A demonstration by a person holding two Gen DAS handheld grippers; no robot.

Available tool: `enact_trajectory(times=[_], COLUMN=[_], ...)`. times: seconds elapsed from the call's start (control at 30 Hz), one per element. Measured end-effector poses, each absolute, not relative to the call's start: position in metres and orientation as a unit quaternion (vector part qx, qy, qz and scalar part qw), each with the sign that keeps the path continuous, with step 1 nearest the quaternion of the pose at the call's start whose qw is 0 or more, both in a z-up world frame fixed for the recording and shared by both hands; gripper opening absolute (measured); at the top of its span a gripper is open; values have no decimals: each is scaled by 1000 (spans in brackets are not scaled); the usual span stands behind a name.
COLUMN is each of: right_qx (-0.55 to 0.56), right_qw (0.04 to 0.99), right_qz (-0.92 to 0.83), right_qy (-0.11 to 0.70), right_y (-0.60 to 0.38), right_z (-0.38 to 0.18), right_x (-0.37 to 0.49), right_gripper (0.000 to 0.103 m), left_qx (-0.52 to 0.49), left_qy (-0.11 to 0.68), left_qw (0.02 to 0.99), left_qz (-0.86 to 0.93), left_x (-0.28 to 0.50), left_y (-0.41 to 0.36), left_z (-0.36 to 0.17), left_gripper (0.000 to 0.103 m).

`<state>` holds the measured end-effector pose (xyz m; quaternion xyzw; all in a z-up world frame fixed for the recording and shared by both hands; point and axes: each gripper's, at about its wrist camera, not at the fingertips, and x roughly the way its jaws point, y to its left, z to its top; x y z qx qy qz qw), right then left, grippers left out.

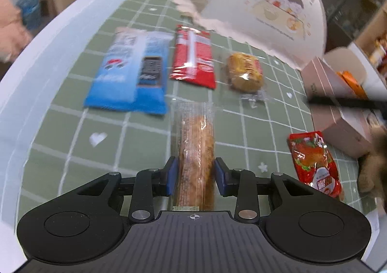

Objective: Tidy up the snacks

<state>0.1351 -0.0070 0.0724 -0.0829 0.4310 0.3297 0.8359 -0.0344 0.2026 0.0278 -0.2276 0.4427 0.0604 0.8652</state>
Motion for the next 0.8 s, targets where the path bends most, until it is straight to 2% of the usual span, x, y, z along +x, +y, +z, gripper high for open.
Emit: enact_trajectory(times=[0.17,0.27,0.43,0.47,0.53,0.63,0.67,0.8], right_qx=[-67,-108,-161,-156,-147,-166,-170,-181], right_qw=[826,847,830,827,825,801,794,764], right_qz=[327,320,322,319,319,353,362,393], right_qy=[455,410,426,435,442,454,458,479], right_y=[82,129,182,182,175,158,150,101], right_z=[44,32,10,7,8,13,13,14], right_x=[181,187,200,202,198,182,173,129], right_gripper=[79,81,74,72,56,48,37,37], left_qx=[-275,-297,-311,-315,-322,-323,-320,-317], left_qy=[427,420,412,410,408,411,411,412], left_qw=[857,853,852,851,850,849,850,851], left_qz=[84,88,90,90,89,83,80,72], left_x=[-59,-68,-73,-74,-76,-75,-74,-66], left_y=[222,230,236,237,239,242,242,243], left_z=[24,23,21,21,19,17,16,16], left_gripper=[38,38,38,38,38,39,39,39])
